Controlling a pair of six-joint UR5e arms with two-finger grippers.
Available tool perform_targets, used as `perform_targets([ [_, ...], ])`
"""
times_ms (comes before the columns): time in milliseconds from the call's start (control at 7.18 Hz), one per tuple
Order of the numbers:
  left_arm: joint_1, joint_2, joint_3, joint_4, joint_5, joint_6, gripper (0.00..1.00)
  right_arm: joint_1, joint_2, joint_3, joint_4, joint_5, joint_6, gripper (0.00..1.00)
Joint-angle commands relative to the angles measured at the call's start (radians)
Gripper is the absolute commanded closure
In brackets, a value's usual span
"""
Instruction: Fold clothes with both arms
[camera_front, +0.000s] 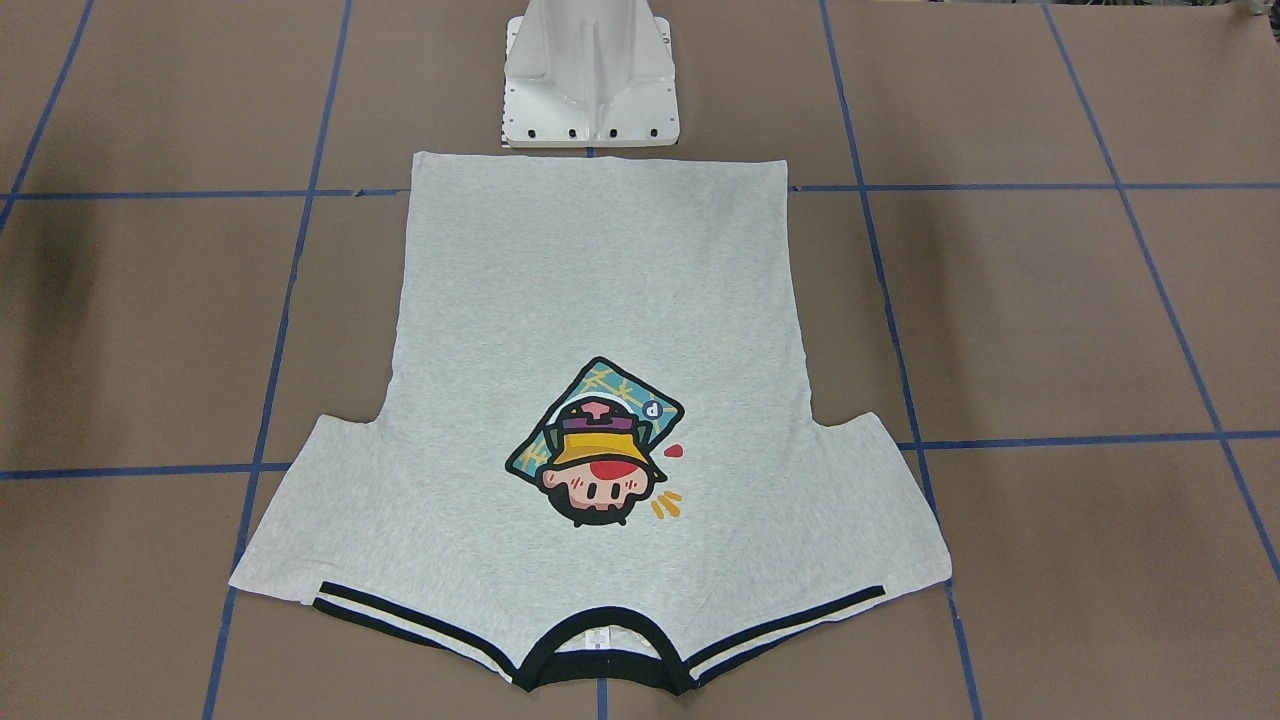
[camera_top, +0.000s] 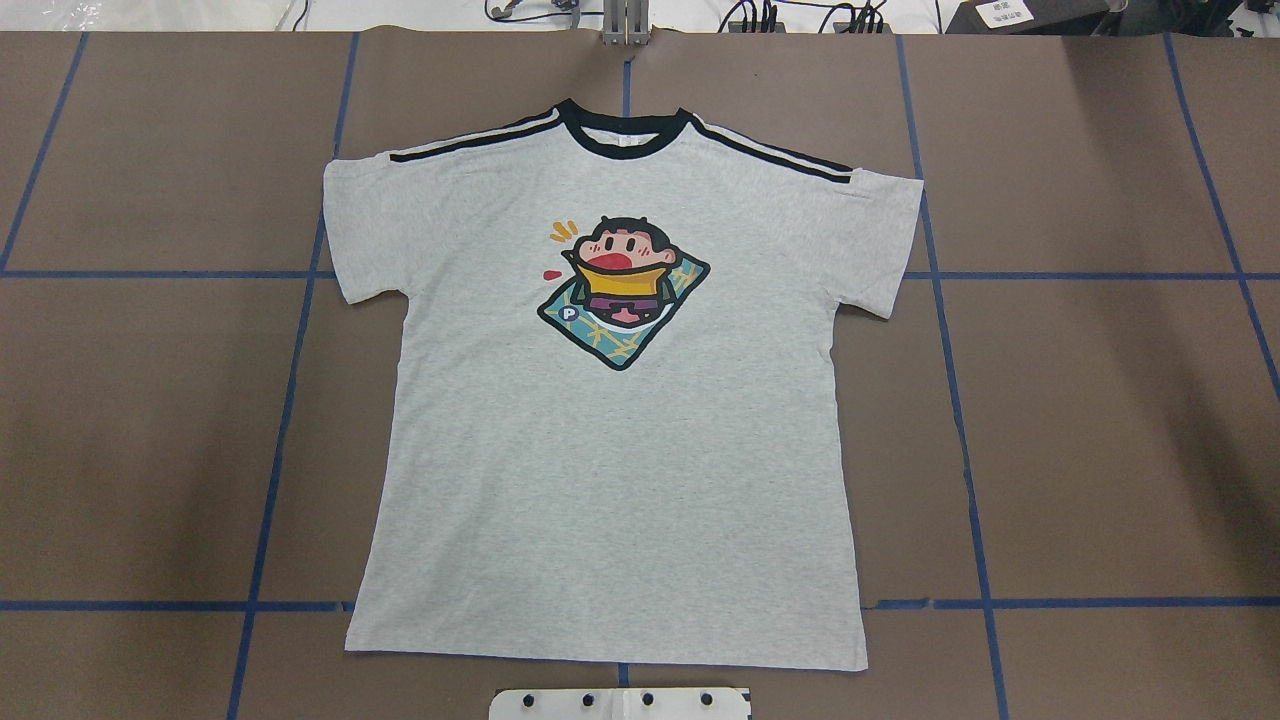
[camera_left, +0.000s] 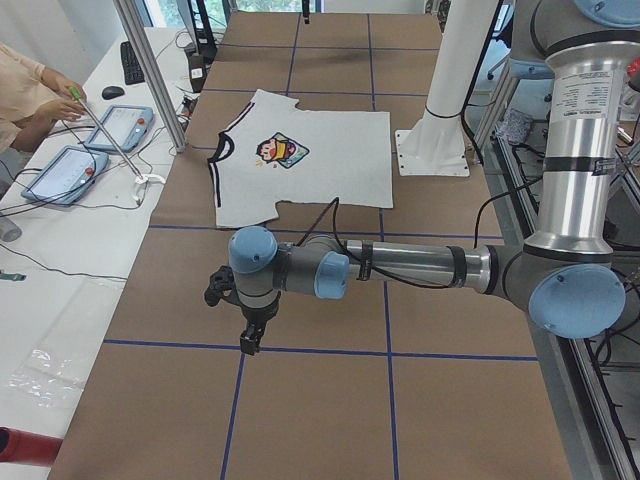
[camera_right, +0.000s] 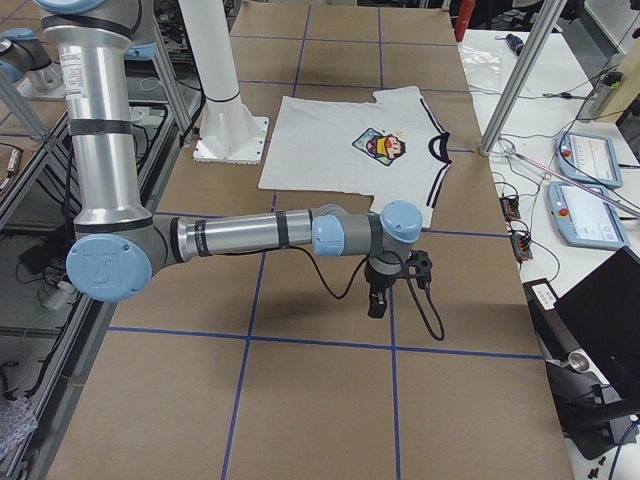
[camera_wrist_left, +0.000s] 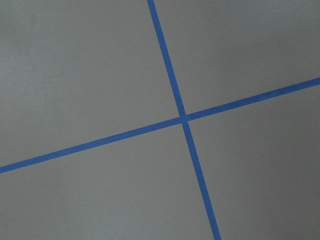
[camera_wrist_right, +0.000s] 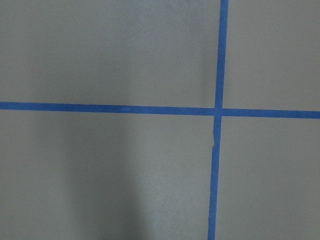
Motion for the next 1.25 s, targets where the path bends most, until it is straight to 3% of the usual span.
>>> perform_targets([
  [0, 0.002, -0.005, 0.001, 0.001, -0.003, -0.006, 0.00, -0.001, 0.004, -0.005, 0.002, -0.001, 0.009, 0.00],
  [836, 0.002, 0.007, -0.006, -0.008, -0.006, -0.003, 0.00, -0.015, 0.013, -0.005, 0.002, 0.002, 0.016, 0.00],
  [1115, 0.003, 0.006, -0.009, -0.009, -0.008, -0.003, 0.00, -0.056, 0.059, -0.085, 0.140, 0.031, 0.017, 0.00],
])
